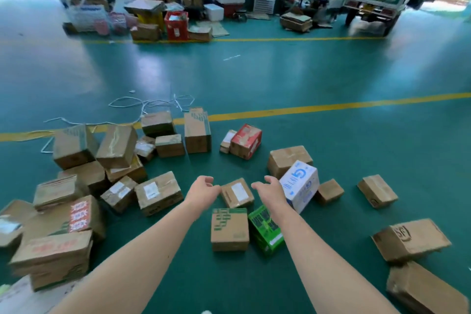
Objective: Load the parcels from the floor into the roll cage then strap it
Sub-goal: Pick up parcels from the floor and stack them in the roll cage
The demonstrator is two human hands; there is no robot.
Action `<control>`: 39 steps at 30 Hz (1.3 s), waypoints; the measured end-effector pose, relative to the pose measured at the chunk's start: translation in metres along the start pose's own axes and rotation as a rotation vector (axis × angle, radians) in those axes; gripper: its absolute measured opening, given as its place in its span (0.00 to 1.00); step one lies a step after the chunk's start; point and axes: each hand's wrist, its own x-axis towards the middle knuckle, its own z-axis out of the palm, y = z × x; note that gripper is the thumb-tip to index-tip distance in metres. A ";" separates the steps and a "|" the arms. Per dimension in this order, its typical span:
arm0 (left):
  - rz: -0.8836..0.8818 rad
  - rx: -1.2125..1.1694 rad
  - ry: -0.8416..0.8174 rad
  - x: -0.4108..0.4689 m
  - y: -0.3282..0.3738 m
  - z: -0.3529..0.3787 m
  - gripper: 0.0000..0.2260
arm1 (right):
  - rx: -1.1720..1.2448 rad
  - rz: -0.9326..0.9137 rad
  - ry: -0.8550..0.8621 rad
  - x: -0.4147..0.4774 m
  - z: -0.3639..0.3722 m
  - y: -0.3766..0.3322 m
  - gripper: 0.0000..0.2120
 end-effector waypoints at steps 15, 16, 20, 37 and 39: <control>-0.178 -0.107 0.172 0.232 0.041 -0.164 0.21 | -0.104 -0.063 -0.221 0.205 0.169 -0.187 0.30; -0.188 -0.109 0.171 0.254 0.049 -0.172 0.21 | -0.106 -0.054 -0.224 0.225 0.176 -0.201 0.30; -0.203 -0.113 0.175 0.332 0.088 -0.197 0.21 | -0.126 -0.037 -0.223 0.291 0.194 -0.258 0.30; -0.216 -0.235 0.089 0.614 0.201 -0.231 0.20 | -0.261 -0.004 -0.210 0.537 0.243 -0.428 0.29; -0.236 -0.263 0.095 0.661 0.211 -0.237 0.20 | -0.293 0.001 -0.218 0.580 0.256 -0.453 0.29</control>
